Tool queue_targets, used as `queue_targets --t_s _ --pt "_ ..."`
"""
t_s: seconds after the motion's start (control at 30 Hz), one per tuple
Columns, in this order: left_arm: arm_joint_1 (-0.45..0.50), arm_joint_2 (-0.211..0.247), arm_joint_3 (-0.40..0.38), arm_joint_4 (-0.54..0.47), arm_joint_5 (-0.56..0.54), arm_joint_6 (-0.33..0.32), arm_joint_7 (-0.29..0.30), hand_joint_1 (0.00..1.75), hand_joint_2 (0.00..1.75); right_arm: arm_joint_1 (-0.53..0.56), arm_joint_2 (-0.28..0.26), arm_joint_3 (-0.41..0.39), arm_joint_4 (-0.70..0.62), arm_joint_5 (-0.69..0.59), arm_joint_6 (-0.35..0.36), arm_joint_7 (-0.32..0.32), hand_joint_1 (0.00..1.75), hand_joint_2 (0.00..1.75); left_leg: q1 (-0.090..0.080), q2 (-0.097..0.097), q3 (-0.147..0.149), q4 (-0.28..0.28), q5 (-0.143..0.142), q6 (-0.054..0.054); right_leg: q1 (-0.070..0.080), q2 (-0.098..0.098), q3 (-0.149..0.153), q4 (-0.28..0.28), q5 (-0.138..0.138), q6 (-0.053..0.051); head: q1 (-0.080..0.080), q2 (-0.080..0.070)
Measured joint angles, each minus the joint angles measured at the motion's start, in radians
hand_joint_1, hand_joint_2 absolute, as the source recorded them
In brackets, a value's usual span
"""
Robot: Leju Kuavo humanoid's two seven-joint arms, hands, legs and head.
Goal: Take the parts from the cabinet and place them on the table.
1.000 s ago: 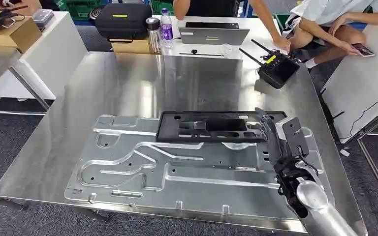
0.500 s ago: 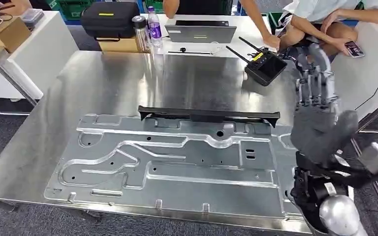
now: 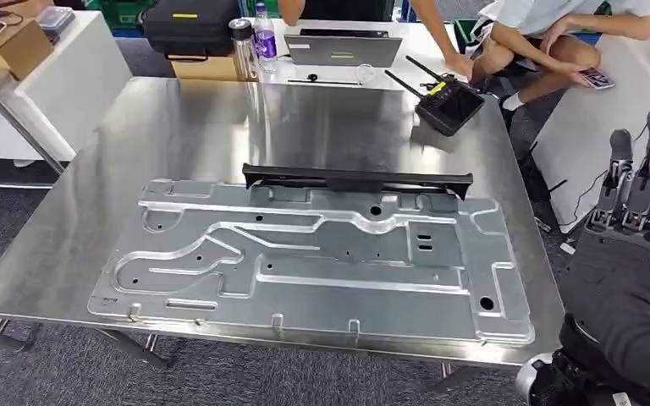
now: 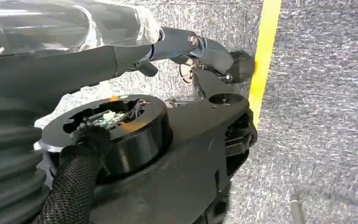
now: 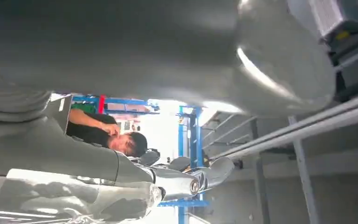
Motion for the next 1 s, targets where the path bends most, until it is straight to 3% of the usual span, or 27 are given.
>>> queue_targets --t_s 0.1,0.13,0.2,0.23,0.27,0.3,0.33,0.37,0.4,0.43,0.47,0.5,0.57,0.63,0.67,0.7,0.77,0.8,0.83,0.87,0.9,0.93,0.97,1.0 --pt "0.005 -0.002 0.008 0.0 0.018 0.0 -0.009 0.0 0.0 0.018 0.007 0.004 -0.008 -0.028 0.002 -0.016 0.0 0.0 0.004 -0.001 -0.005 -0.007 0.026 -0.016 0.006 0.0 -0.017 -0.001 0.015 -0.027 -0.011 0.0" --pt "0.007 -0.001 0.014 0.002 0.025 0.0 -0.012 0.0 0.0 0.023 0.011 0.006 -0.008 -0.037 0.003 -0.018 0.0 0.0 0.003 -0.002 -0.014 -0.005 0.026 -0.021 -0.005 -0.006 -0.023 -0.008 0.029 -0.041 -0.012 0.0" --pt "0.01 -0.006 0.024 0.002 0.037 0.0 -0.016 0.0 0.0 0.032 0.017 0.013 -0.009 -0.075 0.006 -0.026 0.0 0.0 0.012 -0.001 -0.047 0.086 -0.086 -0.043 -0.007 -0.007 -0.046 -0.008 0.049 -0.055 -0.016 0.0" --pt "0.008 -0.007 0.028 0.002 0.043 0.0 -0.016 0.0 0.0 0.04 0.021 0.017 -0.008 -0.105 0.008 -0.034 0.0 0.0 0.019 -0.002 -0.071 0.176 -0.153 -0.052 -0.006 -0.008 -0.06 -0.008 0.058 -0.054 -0.016 0.0" --pt "0.008 -0.007 0.03 0.002 0.044 0.002 -0.015 0.0 0.0 0.047 0.024 0.019 -0.006 -0.131 0.011 -0.042 0.0 0.0 0.024 -0.001 -0.088 0.254 -0.196 -0.059 -0.006 -0.009 -0.072 -0.007 0.068 -0.054 -0.016 0.0" --pt "0.008 -0.007 0.031 0.002 0.044 0.005 -0.012 0.0 0.0 0.057 0.027 0.019 -0.003 -0.15 0.015 -0.05 0.0 0.0 0.027 -0.001 -0.095 0.312 -0.211 -0.063 -0.007 -0.011 -0.084 -0.007 0.076 -0.053 -0.017 0.0" --pt "0.008 -0.009 0.033 0.002 0.044 0.012 -0.005 0.0 0.0 0.069 0.03 0.02 0.001 -0.169 0.016 -0.058 0.0 0.0 0.03 -0.001 -0.084 0.331 -0.197 -0.065 -0.007 -0.012 -0.097 -0.006 0.086 -0.051 -0.017 0.0" --pt "0.007 -0.01 0.037 0.002 0.044 0.021 0.006 0.0 0.0 0.082 0.033 0.021 0.006 -0.182 0.016 -0.06 0.0 0.0 0.032 -0.001 -0.051 0.304 -0.164 -0.065 -0.007 -0.012 -0.11 -0.006 0.095 -0.048 -0.017 0.0" --pt "0.006 -0.011 0.04 0.002 0.042 0.032 0.02 0.0 0.0 0.093 0.035 0.021 0.011 -0.184 0.014 -0.059 0.0 0.0 0.032 -0.001 -0.002 0.241 -0.13 -0.064 -0.007 -0.012 -0.121 -0.006 0.104 -0.045 -0.017 0.0" --pt "0.005 -0.011 0.04 0.002 0.04 0.045 0.033 0.0 0.0 0.103 0.036 0.022 0.016 -0.184 0.011 -0.057 0.0 0.0 0.032 -0.001 0.069 0.14 -0.106 -0.059 -0.007 -0.012 -0.131 -0.006 0.113 -0.042 -0.018 0.0" --pt "0.006 -0.011 0.04 0.002 0.039 0.055 0.042 0.0 0.0 0.109 0.037 0.023 0.019 -0.184 0.006 -0.054 0.0 0.0 0.03 -0.002 0.137 0.045 -0.111 -0.052 -0.007 -0.011 -0.135 -0.006 0.12 -0.038 -0.018 0.0" --pt "0.009 -0.011 0.04 0.003 0.038 0.063 0.047 0.0 0.0 0.113 0.039 0.024 0.021 -0.177 0.0 -0.045 0.0 0.0 0.02 -0.001 0.179 -0.037 -0.131 -0.044 -0.001 -0.015 -0.14 -0.004 0.125 -0.033 -0.018 0.0" --pt "0.01 -0.011 0.042 0.005 0.042 0.076 0.046 0.0 0.0 0.12 0.039 0.03 0.028 -0.153 -0.017 -0.019 0.0 0.0 0.015 -0.004 0.172 -0.049 -0.133 -0.033 -0.007 -0.019 -0.145 -0.01 0.139 -0.021 -0.018 0.0" --pt "0.014 -0.01 0.046 0.005 0.044 0.082 0.034 0.0 0.0 0.12 0.04 0.039 0.036 -0.131 -0.021 -0.005 0.0 0.0 0.018 -0.013 0.163 -0.059 -0.113 -0.012 -0.007 -0.026 -0.148 -0.014 0.149 -0.005 -0.02 0.0" --pt "0.014 -0.01 0.046 0.005 0.043 0.087 0.026 0.0 0.0 0.119 0.04 0.043 0.04 -0.124 -0.02 -0.001 0.0 0.0 0.019 -0.017 0.161 -0.061 -0.102 -0.007 -0.013 -0.021 -0.159 0.003 0.125 -0.004 -0.019 0.0" --pt "0.014 -0.01 0.046 0.005 0.043 0.091 0.018 0.0 0.0 0.115 0.04 0.047 0.045 -0.12 -0.017 0.007 0.0 0.0 0.019 -0.019 0.152 -0.061 -0.094 0.002 -0.012 -0.019 -0.177 0.052 0.072 -0.003 -0.017 0.0" --pt "0.015 -0.01 0.046 0.005 0.047 0.092 0.003 0.0 0.0 0.095 0.043 0.06 0.067 -0.121 -0.001 0.015 0.0 0.0 0.014 -0.022 0.136 -0.06 -0.08 0.007 -0.011 -0.018 -0.235 0.223 -0.037 -0.001 -0.018 0.0" --pt "0.017 -0.01 0.047 0.005 0.054 0.093 -0.005 0.0 0.0 0.082 0.044 0.069 0.078 -0.128 0.012 0.018 0.0 0.0 0.012 -0.025 0.127 -0.059 -0.074 0.007 -0.011 -0.017 -0.256 0.292 -0.061 0.0 -0.018 0.0" --pt "0.018 -0.01 0.048 0.005 0.064 0.093 -0.013 0.0 0.0 0.068 0.046 0.08 0.093 -0.142 0.031 0.022 0.0 0.0 0.011 -0.03 0.118 -0.058 -0.066 0.006 -0.011 -0.017 -0.257 0.32 -0.057 0.001 -0.018 0.0" --pt "0.018 -0.009 0.048 0.006 0.067 0.093 -0.016 0.0 0.0 0.058 0.05 0.087 0.105 -0.144 0.04 0.023 0.0 0.0 0.011 -0.037 0.11 -0.057 -0.061 0.004 -0.011 -0.017 -0.231 0.292 -0.036 0.0 -0.018 0.0" --pt "0.018 -0.01 0.049 0.006 0.069 0.093 -0.02 0.0 0.0 0.048 0.053 0.096 0.116 -0.151 0.047 0.024 0.0 0.0 0.011 -0.046 0.104 -0.055 -0.056 0.002 -0.011 -0.014 -0.181 0.225 -0.004 -0.002 -0.018 0.0" --pt "0.017 -0.01 0.051 0.006 0.073 0.092 -0.027 0.0 0.0 0.035 0.057 0.105 0.126 -0.164 0.062 0.023 0.0 0.0 0.012 -0.058 0.099 -0.052 -0.052 -0.002 -0.012 -0.003 -0.114 0.122 0.033 -0.005 -0.018 0.0" --pt "0.017 -0.01 0.053 0.006 0.081 0.092 -0.036 0.0 0.0 0.019 0.06 0.113 0.135 -0.179 0.083 0.02 0.0 0.0 0.013 -0.069 0.095 -0.045 -0.051 -0.005 -0.012 0.034 -0.049 0.024 0.054 -0.01 -0.018 0.0" --pt "0.016 -0.011 0.054 0.006 0.086 0.093 -0.043 0.0 0.0 -0.001 0.064 0.125 0.148 -0.193 0.103 0.018 0.0 0.0 0.01 -0.075 0.082 -0.039 -0.049 -0.01 -0.012 0.073 -0.023 -0.023 0.039 -0.016 -0.018 0.0"
